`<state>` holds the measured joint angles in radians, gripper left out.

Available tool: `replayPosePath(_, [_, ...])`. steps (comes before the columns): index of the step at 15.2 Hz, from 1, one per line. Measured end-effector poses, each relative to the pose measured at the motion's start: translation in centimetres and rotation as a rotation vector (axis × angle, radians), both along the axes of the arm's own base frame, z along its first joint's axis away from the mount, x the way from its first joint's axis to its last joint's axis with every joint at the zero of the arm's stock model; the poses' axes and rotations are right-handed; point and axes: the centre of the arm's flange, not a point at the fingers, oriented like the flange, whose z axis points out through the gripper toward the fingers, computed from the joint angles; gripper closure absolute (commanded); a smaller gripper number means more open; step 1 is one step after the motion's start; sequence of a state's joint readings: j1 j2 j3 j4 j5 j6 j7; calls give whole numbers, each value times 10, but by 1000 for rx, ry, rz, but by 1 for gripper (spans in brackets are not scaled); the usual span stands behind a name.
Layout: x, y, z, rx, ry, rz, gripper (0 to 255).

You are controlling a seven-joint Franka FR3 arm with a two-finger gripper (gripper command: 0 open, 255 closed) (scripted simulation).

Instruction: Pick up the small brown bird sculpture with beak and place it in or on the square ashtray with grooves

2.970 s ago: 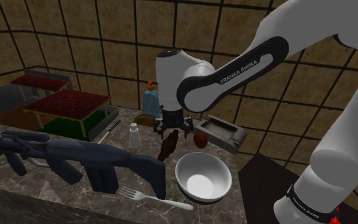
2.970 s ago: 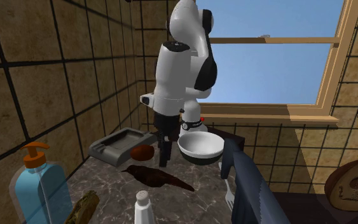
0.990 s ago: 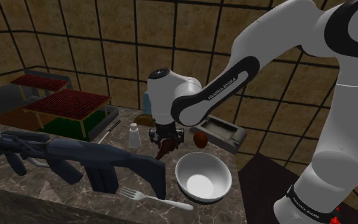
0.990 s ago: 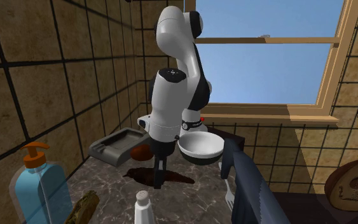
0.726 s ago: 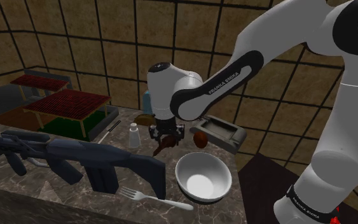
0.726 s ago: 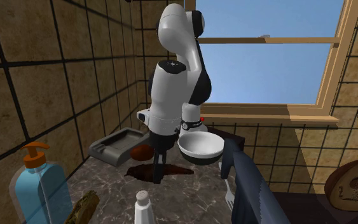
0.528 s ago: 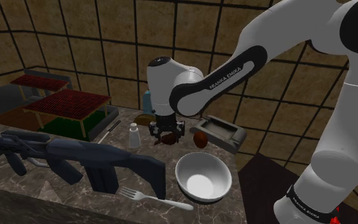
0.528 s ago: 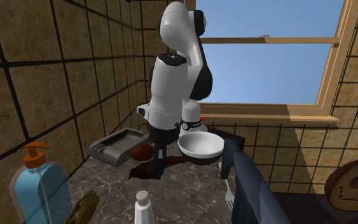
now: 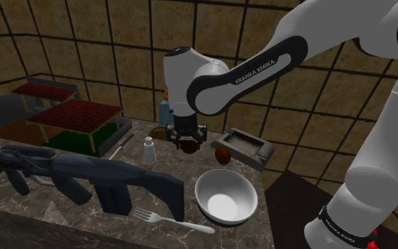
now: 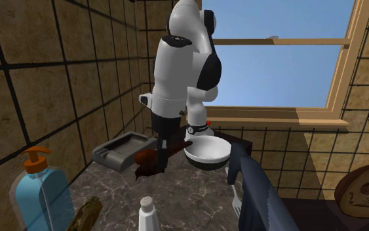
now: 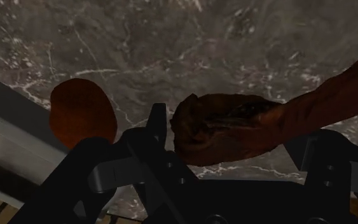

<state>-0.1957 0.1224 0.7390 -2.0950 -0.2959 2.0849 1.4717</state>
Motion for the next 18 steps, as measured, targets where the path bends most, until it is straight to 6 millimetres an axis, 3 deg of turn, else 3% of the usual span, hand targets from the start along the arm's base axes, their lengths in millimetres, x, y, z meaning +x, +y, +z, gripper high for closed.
replayPosePath(7, [0,2,36,0,0,0,255])
replayPosePath(10, [-6,-26,39,-1,0,-1,255])
replayPosePath(18, [-30,-127,40,0,-1,0,255])
